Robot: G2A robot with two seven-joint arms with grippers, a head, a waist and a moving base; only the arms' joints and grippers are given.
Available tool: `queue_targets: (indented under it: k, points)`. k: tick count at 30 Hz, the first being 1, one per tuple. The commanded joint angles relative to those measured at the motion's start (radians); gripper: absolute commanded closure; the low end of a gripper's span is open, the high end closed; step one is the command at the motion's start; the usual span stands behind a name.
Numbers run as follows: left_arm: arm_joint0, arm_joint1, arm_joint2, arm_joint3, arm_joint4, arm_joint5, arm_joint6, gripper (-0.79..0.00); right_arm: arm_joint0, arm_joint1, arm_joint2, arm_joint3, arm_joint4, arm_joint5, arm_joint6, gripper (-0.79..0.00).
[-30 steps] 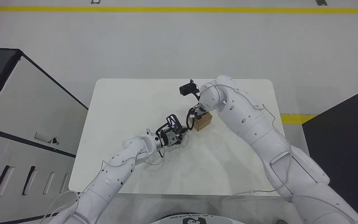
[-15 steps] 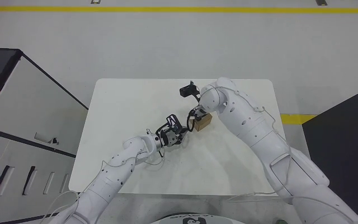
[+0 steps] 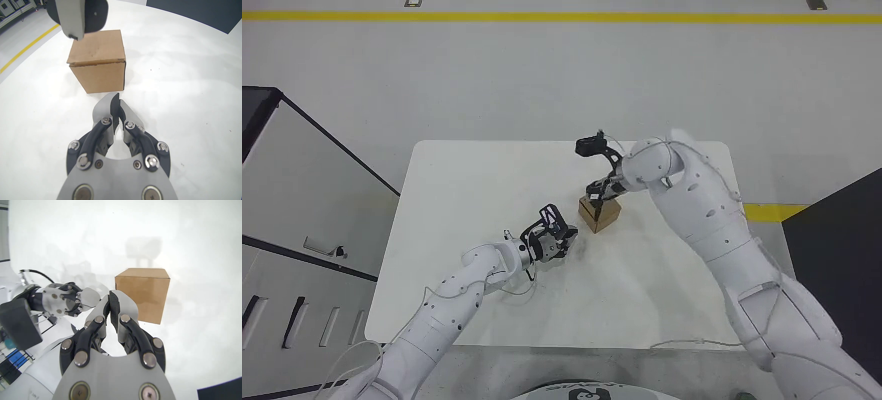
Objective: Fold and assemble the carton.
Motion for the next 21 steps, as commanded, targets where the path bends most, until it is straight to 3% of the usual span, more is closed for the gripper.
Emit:
queue_targets:
  k: [1,3,4,5,15,21]
  points:
    - [0.0,0.0,0.0,0.0,0.0,0.0,0.0,0.0,-0.044,0.02,0.089,-0.036,0.068,-0.018,0.01,-0.163]
    - [0.0,0.0,0.0,0.0,0.0,0.0,0.0,0.0,-0.091,0.038,0.166,-0.073,0.134,-0.037,0.016,-0.357]
    - [0.0,0.0,0.0,0.0,0.0,0.0,0.0,0.0,-0.112,0.046,0.198,-0.089,0.161,-0.042,0.02,-0.622]
    - [0.0,0.0,0.0,0.0,0.0,0.0,0.0,0.0,-0.13,0.052,0.229,-0.105,0.19,-0.037,0.017,-0.785]
    - [0.0,0.0,0.0,0.0,0.0,0.0,0.0,0.0,-0.142,0.054,0.237,-0.103,0.204,-0.042,-0.004,-0.785]
    - [0.0,0.0,0.0,0.0,0.0,0.0,0.0,0.0,-0.202,0.092,0.404,-0.058,0.451,-0.231,0.104,-0.785]
